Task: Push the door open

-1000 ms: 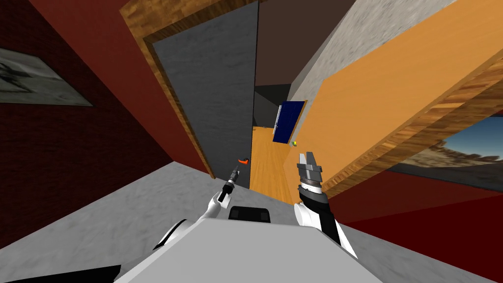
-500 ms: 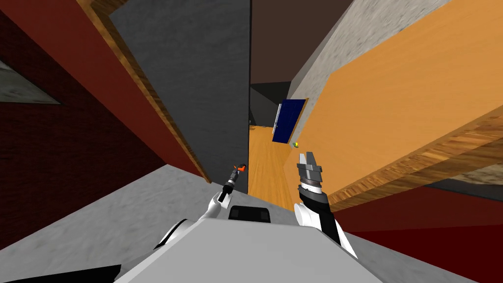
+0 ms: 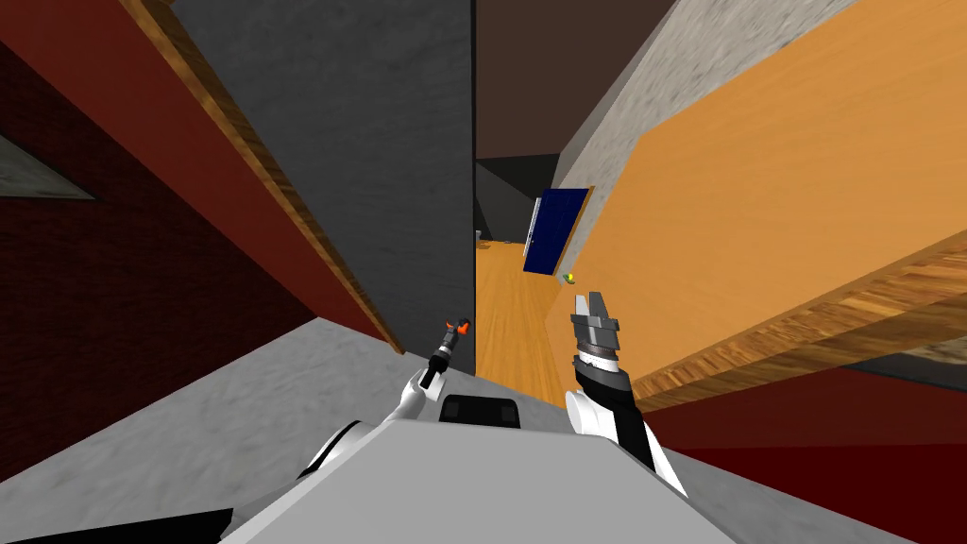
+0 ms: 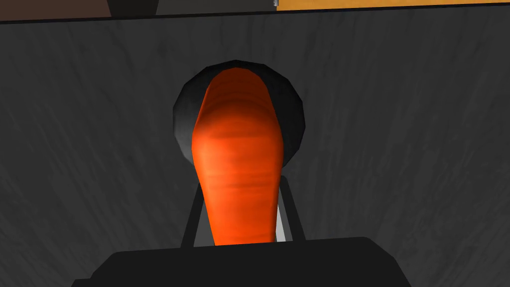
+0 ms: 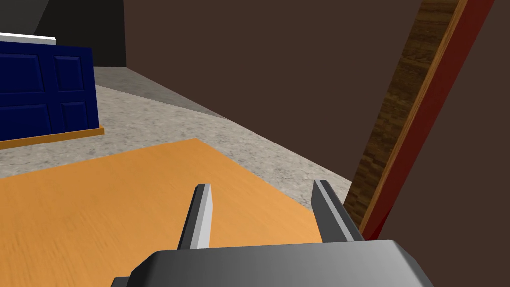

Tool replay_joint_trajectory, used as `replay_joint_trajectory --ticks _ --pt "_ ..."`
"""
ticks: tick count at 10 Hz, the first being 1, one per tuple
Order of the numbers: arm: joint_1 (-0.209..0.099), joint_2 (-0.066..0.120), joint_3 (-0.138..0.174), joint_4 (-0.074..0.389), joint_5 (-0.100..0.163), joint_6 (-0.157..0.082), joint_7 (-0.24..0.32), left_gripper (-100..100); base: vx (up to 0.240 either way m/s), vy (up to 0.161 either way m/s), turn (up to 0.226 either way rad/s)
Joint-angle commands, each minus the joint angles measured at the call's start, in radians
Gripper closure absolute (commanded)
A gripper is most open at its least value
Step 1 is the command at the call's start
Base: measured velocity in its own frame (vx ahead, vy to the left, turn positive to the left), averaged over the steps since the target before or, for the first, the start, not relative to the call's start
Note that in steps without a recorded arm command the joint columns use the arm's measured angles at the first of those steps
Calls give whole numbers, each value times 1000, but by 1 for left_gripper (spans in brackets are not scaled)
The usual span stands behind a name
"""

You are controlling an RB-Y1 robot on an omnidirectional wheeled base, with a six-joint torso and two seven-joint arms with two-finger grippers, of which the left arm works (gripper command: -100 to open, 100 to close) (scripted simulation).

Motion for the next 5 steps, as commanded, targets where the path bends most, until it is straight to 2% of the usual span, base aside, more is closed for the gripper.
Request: replay_joint_trajectory --ticks 1,3,5 --pt "1 -1 0 0 0 -1 0 100 -15 5 -3" --pt "1 -1 0 0 0 -1 0 100 0 0 0" --pt "1 14 18 1 11 2 -8 100 126 -61 31"
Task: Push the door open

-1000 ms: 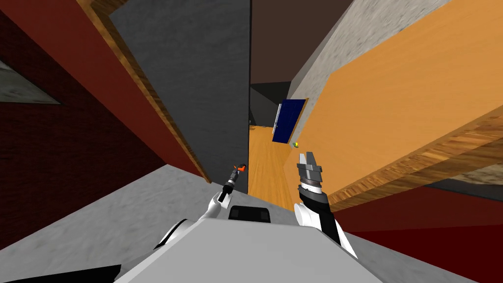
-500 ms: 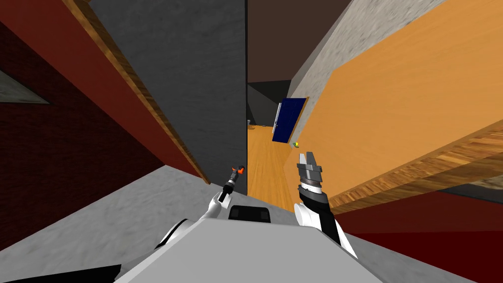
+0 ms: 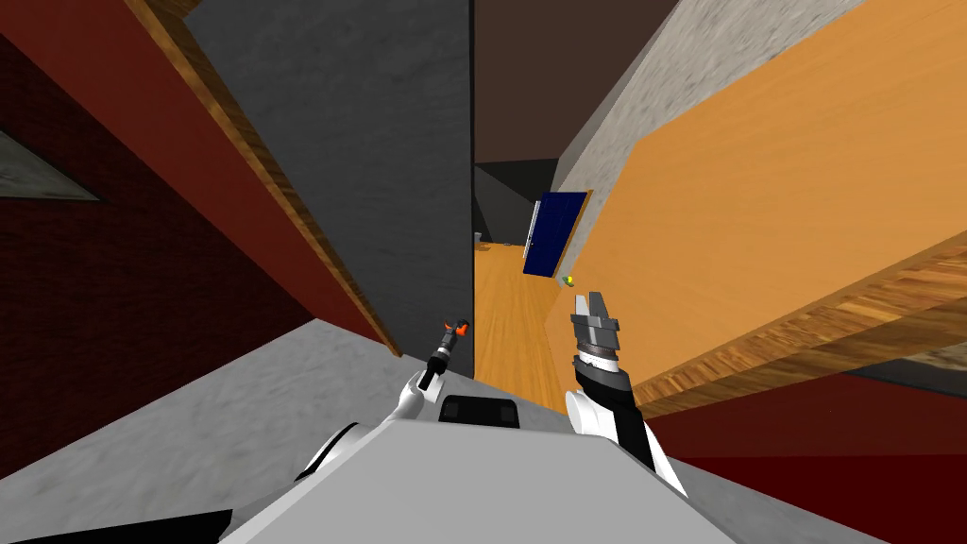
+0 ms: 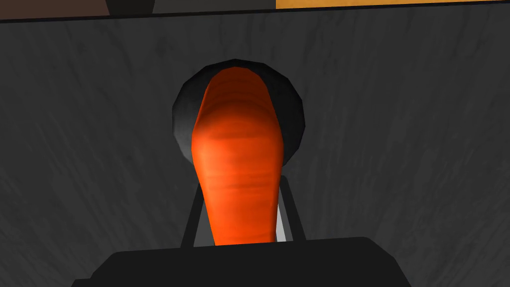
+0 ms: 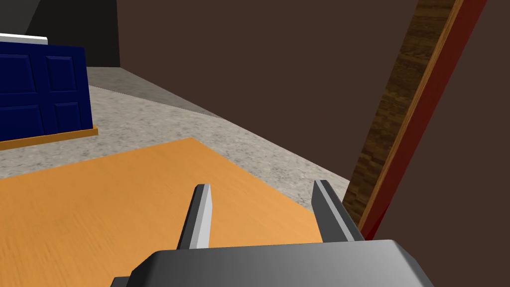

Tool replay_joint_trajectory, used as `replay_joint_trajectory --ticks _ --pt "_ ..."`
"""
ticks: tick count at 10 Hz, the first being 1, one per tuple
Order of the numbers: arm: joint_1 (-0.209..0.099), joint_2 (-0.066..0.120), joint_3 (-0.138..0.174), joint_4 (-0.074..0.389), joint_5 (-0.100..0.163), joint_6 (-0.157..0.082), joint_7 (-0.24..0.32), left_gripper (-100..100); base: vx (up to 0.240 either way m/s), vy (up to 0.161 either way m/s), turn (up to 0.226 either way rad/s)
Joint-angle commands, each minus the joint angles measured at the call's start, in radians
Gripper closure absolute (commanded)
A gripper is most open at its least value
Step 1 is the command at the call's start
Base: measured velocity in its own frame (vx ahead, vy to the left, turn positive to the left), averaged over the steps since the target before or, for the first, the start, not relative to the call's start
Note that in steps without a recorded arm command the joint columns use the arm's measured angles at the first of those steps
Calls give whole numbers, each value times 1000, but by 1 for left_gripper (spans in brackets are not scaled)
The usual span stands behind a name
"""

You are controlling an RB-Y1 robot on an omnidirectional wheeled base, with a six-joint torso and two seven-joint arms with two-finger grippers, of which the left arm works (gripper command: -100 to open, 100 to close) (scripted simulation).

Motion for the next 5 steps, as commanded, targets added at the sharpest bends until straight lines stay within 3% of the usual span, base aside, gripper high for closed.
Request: replay_joint_trajectory --ticks 1,5 --pt "-7 12 18 -5 10 -6 -8 100 178 -71 31" --pt "-5 29 54 -5 32 -4 -25 100 185 -91 42"
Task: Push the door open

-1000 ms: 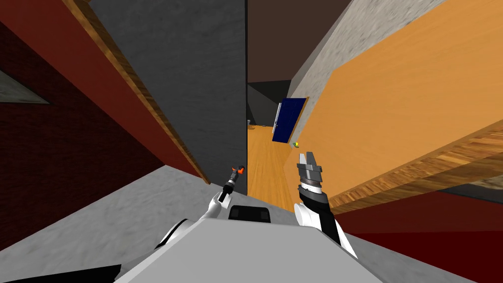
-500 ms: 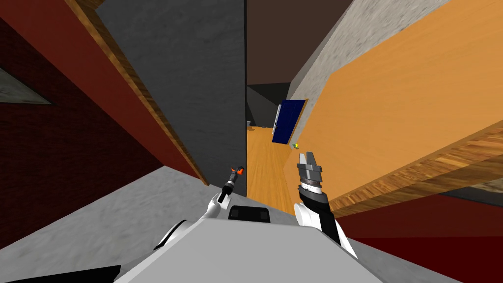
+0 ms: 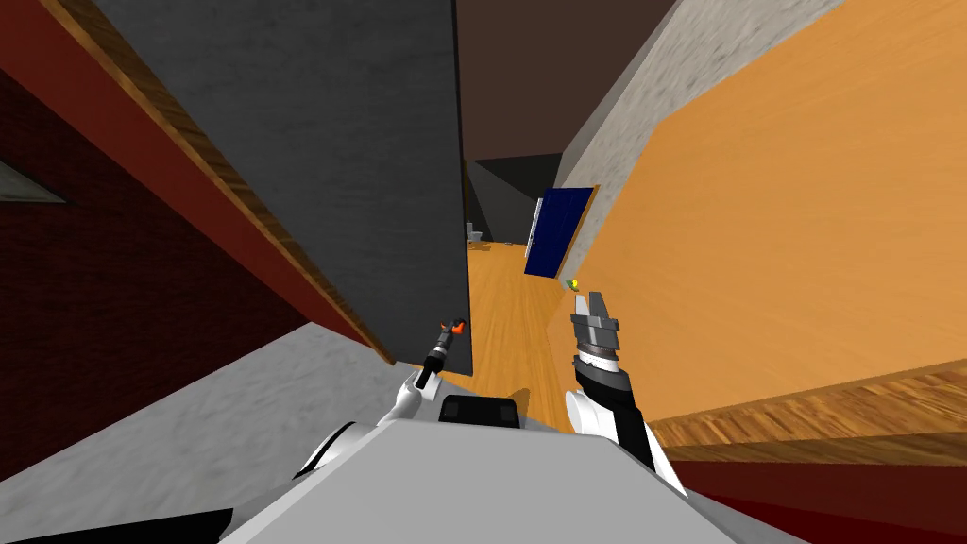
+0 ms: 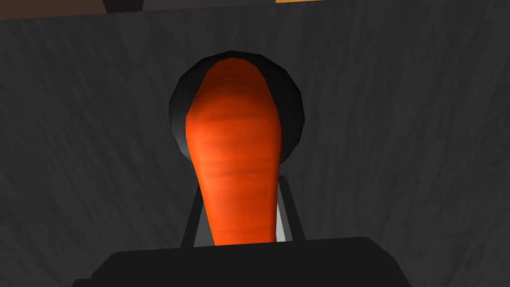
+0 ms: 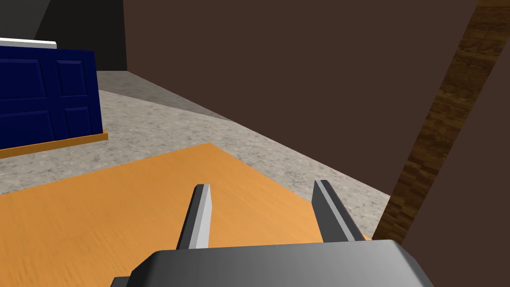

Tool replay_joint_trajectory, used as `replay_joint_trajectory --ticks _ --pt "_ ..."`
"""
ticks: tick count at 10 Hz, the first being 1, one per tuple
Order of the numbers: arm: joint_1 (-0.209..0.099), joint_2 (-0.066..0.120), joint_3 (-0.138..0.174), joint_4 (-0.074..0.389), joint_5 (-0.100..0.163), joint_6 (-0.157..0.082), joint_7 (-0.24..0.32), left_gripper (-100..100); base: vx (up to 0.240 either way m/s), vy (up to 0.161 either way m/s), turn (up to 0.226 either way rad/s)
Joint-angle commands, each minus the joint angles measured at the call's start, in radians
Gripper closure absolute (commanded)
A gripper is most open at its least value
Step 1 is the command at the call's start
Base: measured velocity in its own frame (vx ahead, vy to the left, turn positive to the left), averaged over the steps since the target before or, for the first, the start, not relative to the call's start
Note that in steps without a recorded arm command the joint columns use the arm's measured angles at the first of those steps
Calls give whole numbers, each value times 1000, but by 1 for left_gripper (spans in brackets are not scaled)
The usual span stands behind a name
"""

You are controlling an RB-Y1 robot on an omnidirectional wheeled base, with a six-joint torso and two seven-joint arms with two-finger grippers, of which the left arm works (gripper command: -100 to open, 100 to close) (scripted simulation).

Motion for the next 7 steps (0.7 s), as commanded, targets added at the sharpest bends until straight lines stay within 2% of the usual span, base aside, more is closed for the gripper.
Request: replay_joint_trajectory --ticks 1,4,6,7 --pt "3 19 25 -17 14 7 -8 100 183 -118 62" --pt "4 23 42 -17 24 8 -16 100 140 -68 45" --pt "4 23 42 -17 24 8 -16 100 19 -6 -12" --pt "5 28 65 -17 39 9 -27 100 109 -91 74"
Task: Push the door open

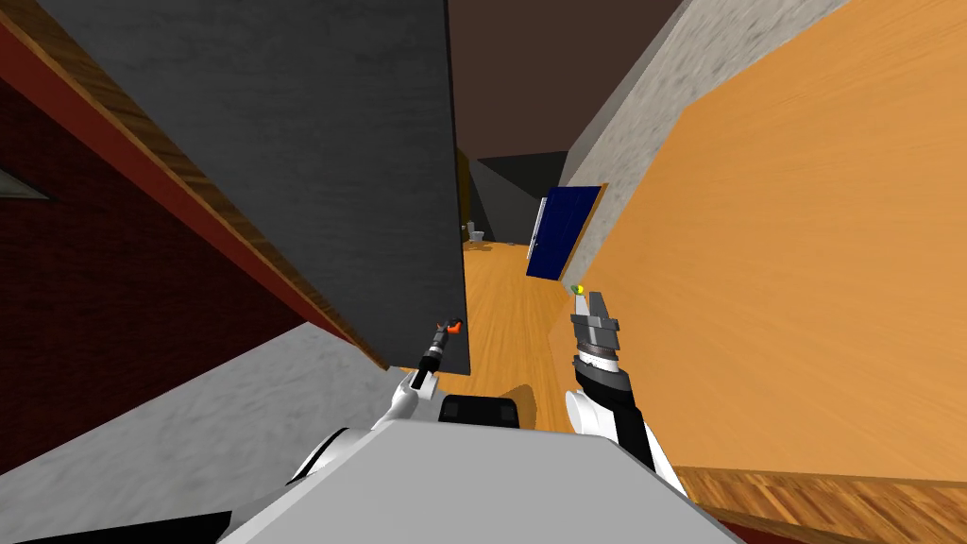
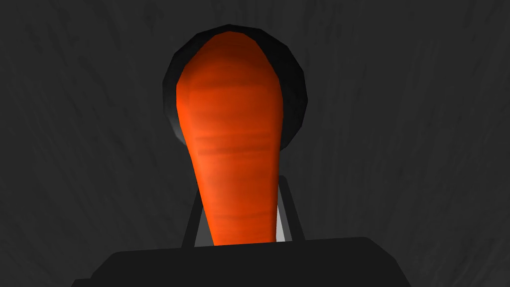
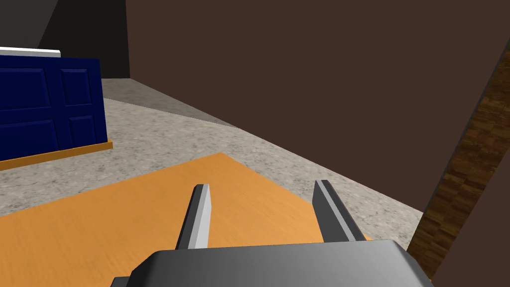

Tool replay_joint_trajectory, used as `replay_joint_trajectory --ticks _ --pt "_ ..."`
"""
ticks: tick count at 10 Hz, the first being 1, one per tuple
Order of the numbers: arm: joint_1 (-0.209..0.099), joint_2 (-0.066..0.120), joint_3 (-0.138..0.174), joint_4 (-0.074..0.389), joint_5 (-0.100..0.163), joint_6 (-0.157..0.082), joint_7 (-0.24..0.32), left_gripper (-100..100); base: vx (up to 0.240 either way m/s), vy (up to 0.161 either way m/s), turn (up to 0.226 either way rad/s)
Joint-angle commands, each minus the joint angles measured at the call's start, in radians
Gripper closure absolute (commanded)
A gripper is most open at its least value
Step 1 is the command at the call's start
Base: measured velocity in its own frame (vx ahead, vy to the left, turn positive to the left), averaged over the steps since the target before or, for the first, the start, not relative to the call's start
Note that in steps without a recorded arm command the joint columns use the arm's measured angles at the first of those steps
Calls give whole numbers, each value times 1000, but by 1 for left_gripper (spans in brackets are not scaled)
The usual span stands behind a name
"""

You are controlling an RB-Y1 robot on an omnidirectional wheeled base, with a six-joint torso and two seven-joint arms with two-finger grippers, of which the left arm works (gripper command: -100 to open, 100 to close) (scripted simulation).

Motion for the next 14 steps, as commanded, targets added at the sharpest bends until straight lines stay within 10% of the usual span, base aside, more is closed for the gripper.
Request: replay_joint_trajectory --ticks 1,14 --pt "-15 17 29 16 16 -5 -11 100 154 -124 129" --pt "-11 6 150 18 91 2 -67 100 166 -94 59"
